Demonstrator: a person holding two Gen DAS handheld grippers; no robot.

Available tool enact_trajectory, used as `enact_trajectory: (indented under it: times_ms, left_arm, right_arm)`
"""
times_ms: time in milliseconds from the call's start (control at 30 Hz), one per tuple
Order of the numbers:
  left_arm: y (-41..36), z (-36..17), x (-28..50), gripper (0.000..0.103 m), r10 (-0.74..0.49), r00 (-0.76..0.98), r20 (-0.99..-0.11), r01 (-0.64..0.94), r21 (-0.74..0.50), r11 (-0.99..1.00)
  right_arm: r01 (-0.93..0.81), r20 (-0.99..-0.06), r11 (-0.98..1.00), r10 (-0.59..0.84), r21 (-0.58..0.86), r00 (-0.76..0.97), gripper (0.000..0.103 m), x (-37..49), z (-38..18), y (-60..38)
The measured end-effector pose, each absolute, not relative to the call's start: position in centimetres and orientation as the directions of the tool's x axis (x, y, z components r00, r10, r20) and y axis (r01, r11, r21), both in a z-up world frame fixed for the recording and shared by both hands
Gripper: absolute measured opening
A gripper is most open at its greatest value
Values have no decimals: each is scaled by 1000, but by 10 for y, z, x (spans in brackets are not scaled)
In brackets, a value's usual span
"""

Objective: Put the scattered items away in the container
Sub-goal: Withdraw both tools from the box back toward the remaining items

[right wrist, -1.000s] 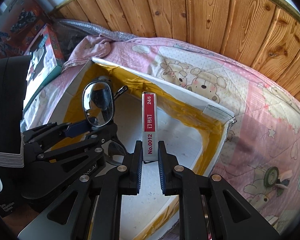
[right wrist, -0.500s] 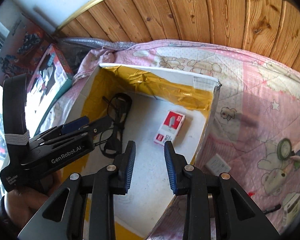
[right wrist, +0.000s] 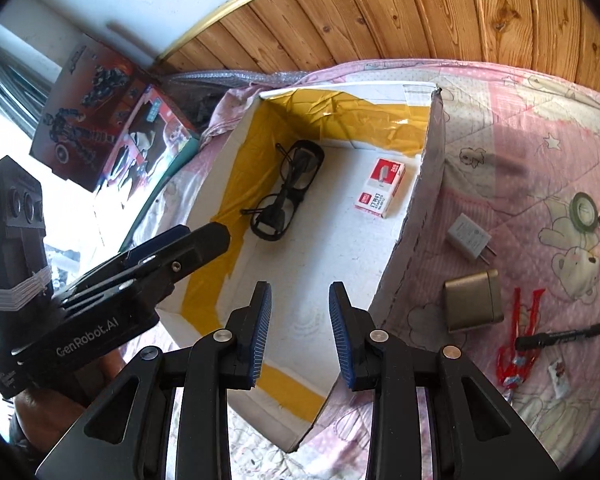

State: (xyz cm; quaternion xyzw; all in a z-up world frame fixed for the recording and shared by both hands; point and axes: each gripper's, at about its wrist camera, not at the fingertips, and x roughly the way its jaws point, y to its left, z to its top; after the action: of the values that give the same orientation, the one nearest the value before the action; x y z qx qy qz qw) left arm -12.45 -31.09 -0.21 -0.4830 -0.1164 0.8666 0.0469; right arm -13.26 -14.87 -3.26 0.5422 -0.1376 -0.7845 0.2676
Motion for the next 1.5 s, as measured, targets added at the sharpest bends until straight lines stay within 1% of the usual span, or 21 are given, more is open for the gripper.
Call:
enact_trajectory:
  times_ms: [100,333,500,767,900,1000,1100,1300,1500]
  left_arm:
    - [-297,4,-106,63,173,-553,-815,27,-225,-974]
    - [-281,2,-73,63,184,-584,-790,12,-236,-972]
    - [-273,0,-55,63,168,-628,-760,4,-219,-976]
    - [-264,11,-12,63,159,-668,-727,-6,-209,-978]
    - [-260,20,5,63,128,-691,-712,-3,-173,-985]
    - [-255,25,20,63,82,-710,-700,7,-123,-992]
    - [-253,27,36,63,66,-720,-691,12,-108,-994]
    - [-242,27,66,63,89,-736,-672,-13,-117,-993]
    - [-226,28,83,63,147,-731,-666,-57,-154,-986]
  right_arm:
    - [251,-762,-813,-581,525,-286,34,-117,-32,-139]
    - [246,-739,-819,-574,518,-354,34,-79,-28,-113]
    - [296,-708,-813,-582,502,-400,34,-51,-22,-110]
    - [312,-661,-799,-601,515,-449,34,0,-14,-98]
    - [324,-642,-797,-603,509,-475,34,21,-8,-95]
    - [331,-626,-796,-604,507,-493,34,35,-5,-92]
    - [341,-614,-798,-601,496,-512,34,51,-3,-90]
    - [319,-620,-819,-571,478,-538,34,75,-12,-73]
    - [278,-615,-837,-537,471,-577,34,90,-16,-45]
